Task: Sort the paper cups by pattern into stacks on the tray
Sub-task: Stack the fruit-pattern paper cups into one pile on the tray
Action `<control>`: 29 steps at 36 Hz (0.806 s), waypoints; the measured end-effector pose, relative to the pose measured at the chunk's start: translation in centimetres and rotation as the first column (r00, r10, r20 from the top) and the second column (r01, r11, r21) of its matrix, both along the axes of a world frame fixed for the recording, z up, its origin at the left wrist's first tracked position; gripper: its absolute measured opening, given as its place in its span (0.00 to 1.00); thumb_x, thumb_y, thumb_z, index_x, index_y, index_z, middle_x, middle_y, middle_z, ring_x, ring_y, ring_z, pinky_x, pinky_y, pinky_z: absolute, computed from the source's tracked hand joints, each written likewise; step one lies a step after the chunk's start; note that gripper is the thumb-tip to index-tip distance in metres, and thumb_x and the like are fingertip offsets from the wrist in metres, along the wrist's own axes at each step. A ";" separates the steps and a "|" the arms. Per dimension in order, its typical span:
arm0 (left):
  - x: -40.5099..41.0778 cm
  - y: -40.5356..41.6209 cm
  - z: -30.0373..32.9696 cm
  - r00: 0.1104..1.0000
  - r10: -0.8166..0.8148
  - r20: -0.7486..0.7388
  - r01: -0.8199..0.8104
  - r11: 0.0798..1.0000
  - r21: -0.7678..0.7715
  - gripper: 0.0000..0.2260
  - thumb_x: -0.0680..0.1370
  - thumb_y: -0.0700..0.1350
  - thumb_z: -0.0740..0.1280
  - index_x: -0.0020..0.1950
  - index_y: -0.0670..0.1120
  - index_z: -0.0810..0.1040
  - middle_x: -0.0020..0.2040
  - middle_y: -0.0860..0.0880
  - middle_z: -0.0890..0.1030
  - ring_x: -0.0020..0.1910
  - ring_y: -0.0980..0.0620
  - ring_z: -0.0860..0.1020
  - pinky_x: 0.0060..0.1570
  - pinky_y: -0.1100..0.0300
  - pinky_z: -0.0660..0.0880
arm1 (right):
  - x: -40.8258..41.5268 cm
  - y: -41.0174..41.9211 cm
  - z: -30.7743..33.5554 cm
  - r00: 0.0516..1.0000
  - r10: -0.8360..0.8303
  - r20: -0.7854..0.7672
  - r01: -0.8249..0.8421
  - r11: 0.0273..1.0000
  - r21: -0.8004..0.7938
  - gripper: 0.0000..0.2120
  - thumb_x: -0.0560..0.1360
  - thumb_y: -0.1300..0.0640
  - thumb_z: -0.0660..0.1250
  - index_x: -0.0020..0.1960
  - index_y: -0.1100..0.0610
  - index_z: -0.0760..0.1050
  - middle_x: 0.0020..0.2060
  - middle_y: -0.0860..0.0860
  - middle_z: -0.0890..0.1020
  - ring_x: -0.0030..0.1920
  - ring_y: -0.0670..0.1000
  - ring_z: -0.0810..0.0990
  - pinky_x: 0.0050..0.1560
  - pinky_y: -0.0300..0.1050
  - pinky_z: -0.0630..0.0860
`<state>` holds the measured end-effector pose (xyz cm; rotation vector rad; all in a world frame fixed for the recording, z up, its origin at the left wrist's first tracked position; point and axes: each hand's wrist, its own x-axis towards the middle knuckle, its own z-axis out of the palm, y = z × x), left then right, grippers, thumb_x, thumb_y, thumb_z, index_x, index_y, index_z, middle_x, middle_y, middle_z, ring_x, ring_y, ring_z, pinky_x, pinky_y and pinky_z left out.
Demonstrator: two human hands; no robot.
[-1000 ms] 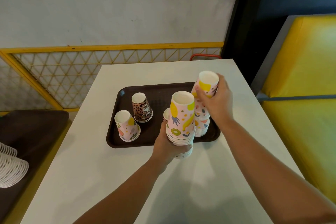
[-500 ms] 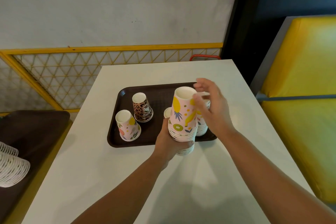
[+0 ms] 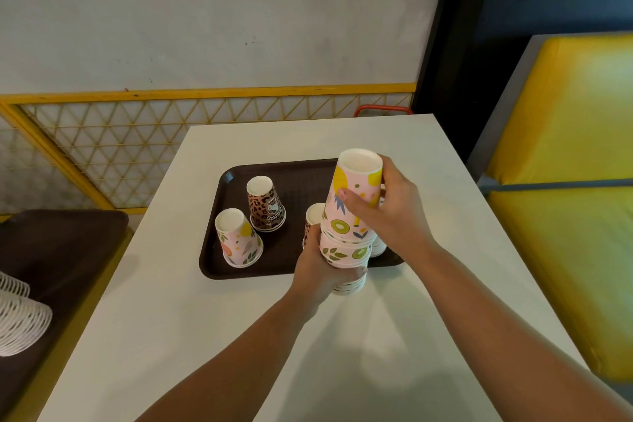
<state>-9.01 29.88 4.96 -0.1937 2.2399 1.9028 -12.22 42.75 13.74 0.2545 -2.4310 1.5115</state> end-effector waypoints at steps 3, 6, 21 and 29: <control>0.0 -0.1 -0.2 1.000 0.001 0.004 -0.001 1.000 -0.004 0.42 0.52 0.47 0.80 0.64 0.57 0.69 0.59 0.53 0.80 0.59 0.51 0.78 0.61 0.46 0.76 | 0.0 0.0 0.4 1.000 -0.001 0.003 0.001 1.000 0.004 0.24 0.69 0.49 0.71 0.61 0.51 0.68 0.48 0.42 0.76 0.46 0.41 0.76 0.42 0.27 0.71; -0.1 -0.2 -0.2 1.000 0.008 0.004 -0.008 1.000 -0.008 0.43 0.51 0.50 0.80 0.64 0.57 0.69 0.59 0.53 0.80 0.59 0.51 0.78 0.61 0.47 0.76 | -0.2 0.1 0.8 1.000 -0.007 -0.009 0.007 1.000 0.009 0.24 0.68 0.48 0.71 0.61 0.50 0.67 0.47 0.40 0.75 0.44 0.38 0.75 0.40 0.26 0.70; -0.7 0.0 0.1 0.999 0.022 -0.033 -0.019 0.997 0.076 0.46 0.50 0.52 0.79 0.66 0.52 0.69 0.60 0.51 0.80 0.60 0.50 0.78 0.59 0.50 0.77 | -0.8 -0.2 0.9 0.995 0.090 0.045 -0.092 0.995 0.028 0.19 0.68 0.48 0.72 0.55 0.44 0.68 0.51 0.42 0.75 0.47 0.36 0.74 0.40 0.24 0.72; -0.6 0.1 -0.1 0.999 0.025 -0.043 -0.023 0.998 0.058 0.44 0.51 0.50 0.80 0.66 0.54 0.69 0.60 0.52 0.81 0.60 0.51 0.78 0.60 0.49 0.77 | -0.8 0.0 1.6 0.999 0.039 -0.035 -0.038 0.999 0.021 0.17 0.69 0.51 0.72 0.54 0.45 0.70 0.47 0.39 0.76 0.46 0.39 0.77 0.41 0.26 0.74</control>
